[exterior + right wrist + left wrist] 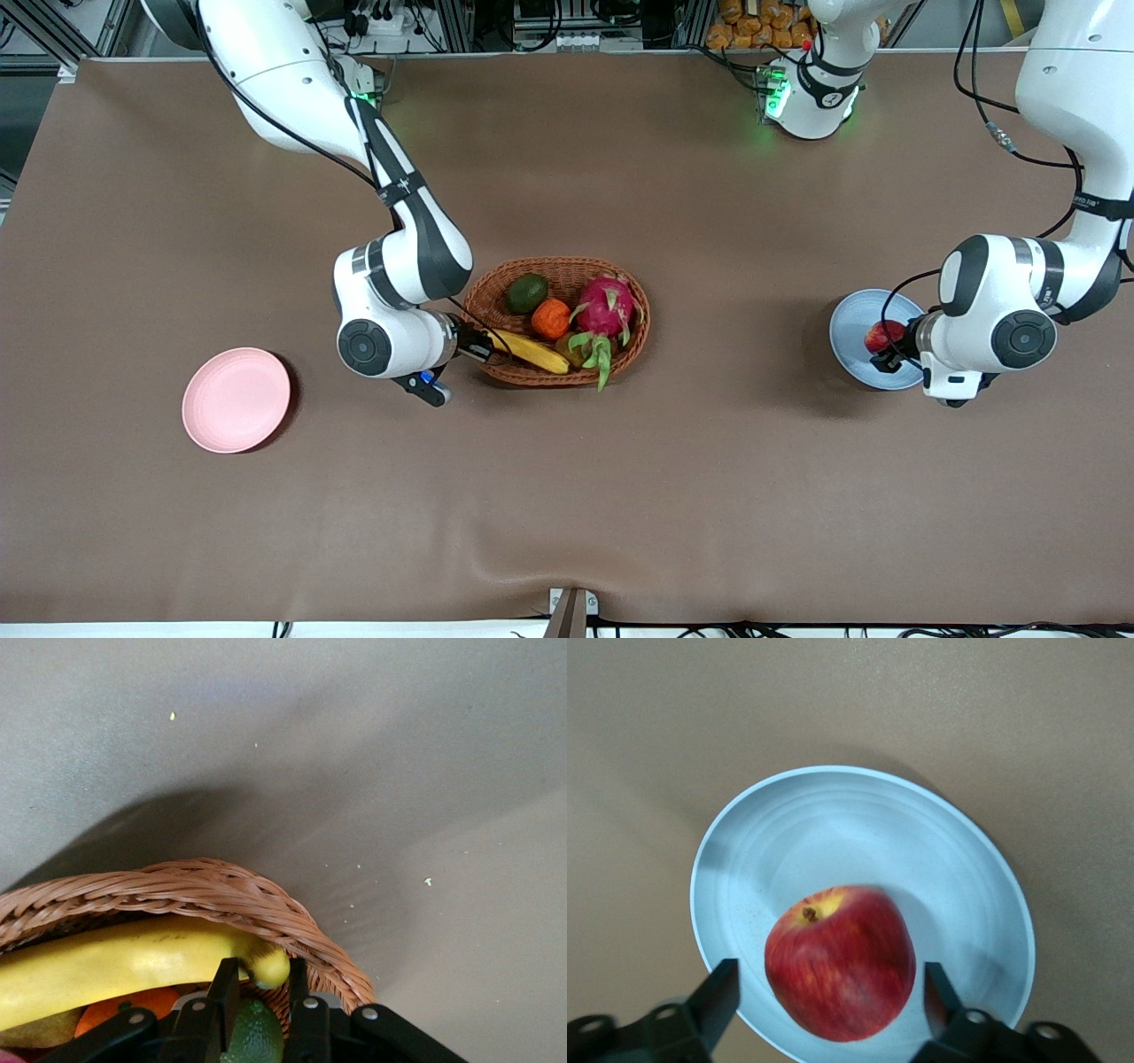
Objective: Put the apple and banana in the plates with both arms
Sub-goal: 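Lower the apple onto the blue plate while the right gripper grasps the banana, then open the left gripper and lift away while the right gripper lifts the banana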
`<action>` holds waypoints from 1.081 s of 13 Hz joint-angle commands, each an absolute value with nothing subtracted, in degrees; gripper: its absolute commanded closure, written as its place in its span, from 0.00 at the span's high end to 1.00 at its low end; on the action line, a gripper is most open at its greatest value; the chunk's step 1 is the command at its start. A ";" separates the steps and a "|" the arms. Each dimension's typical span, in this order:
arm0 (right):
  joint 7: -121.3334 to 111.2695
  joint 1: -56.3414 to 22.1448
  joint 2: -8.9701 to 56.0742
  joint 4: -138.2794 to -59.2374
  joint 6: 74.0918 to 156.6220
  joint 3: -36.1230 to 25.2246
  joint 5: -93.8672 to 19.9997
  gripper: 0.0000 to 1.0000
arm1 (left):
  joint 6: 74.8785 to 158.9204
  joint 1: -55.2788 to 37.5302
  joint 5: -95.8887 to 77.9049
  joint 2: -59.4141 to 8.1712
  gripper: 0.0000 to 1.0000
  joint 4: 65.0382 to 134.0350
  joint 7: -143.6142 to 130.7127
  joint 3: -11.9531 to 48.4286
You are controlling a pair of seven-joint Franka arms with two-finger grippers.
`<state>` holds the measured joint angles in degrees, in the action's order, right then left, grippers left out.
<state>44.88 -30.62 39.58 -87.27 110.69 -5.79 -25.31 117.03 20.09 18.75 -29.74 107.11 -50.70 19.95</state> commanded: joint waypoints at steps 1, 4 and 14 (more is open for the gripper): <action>45.35 -30.32 39.55 -87.54 111.44 -5.80 -26.46 0.32 | 116.81 20.04 20.30 -28.74 1.00 107.14 -51.42 20.13; 45.35 -30.15 39.55 -87.28 111.71 -5.80 -26.46 0.34 | 116.72 19.78 20.39 -28.65 1.00 105.74 -51.42 20.21; 45.35 -28.83 39.46 -86.48 111.62 -5.80 -26.45 0.34 | 109.51 19.51 20.48 -28.21 1.00 99.76 -51.06 20.83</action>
<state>44.89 -29.03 39.59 -86.89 111.82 -6.13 -25.47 110.86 19.61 19.02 -28.84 100.00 -50.70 20.59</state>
